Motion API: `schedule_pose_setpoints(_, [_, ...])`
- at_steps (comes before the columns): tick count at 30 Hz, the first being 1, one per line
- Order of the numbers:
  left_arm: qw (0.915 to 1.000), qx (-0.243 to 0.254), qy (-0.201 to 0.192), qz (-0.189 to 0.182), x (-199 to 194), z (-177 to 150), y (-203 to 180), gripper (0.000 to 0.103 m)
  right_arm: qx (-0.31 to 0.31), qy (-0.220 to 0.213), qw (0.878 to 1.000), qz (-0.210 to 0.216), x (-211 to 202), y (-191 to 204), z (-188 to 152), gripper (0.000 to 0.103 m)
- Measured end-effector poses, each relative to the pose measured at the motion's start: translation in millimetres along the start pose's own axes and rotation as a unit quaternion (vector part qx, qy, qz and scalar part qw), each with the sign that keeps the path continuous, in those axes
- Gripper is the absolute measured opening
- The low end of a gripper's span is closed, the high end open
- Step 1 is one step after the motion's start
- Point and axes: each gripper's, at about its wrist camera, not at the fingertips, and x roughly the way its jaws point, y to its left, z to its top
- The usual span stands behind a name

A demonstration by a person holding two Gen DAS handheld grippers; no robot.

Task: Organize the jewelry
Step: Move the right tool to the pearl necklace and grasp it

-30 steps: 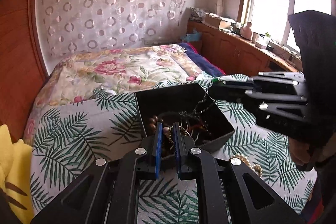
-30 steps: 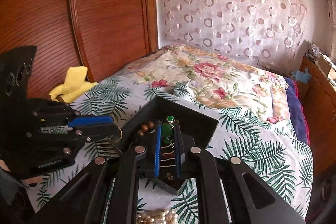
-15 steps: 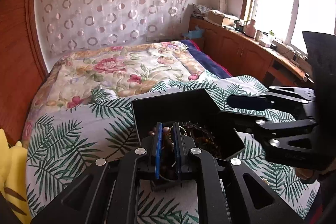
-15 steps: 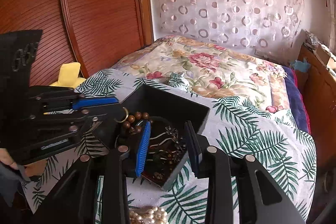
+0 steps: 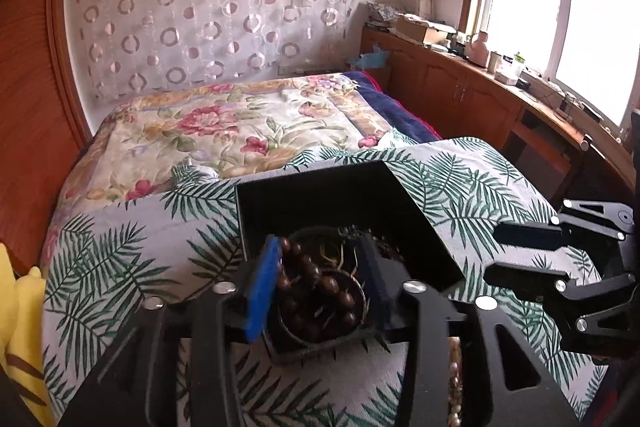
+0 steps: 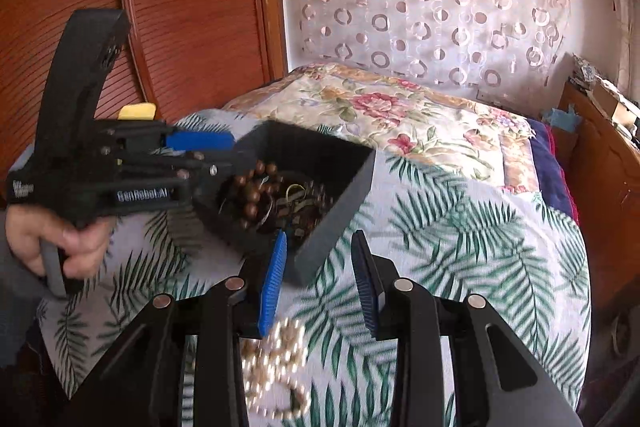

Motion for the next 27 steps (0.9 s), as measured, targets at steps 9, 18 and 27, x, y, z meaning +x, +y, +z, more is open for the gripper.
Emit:
schedule_pose_setpoints(9, [0.9998,-0.002,-0.019,-0.006,-33.1,-32.1,-7.5,0.078,0.017,0.020,0.999,0.021,-8.3,11.2,-41.5,0.036])
schedule_pose_setpoints(18, [0.9996,-0.013,-0.016,-0.018,-48.3,-63.4,-7.6,0.081,0.042,0.048,0.998,0.021,17.1,12.0,-48.0,0.035])
schedule_pose_setpoints(27, [0.9994,-0.025,-0.004,-0.025,-46.2,-80.9,-3.3,0.081,0.093,0.077,0.992,0.036,36.3,-0.7,-50.3,0.032])
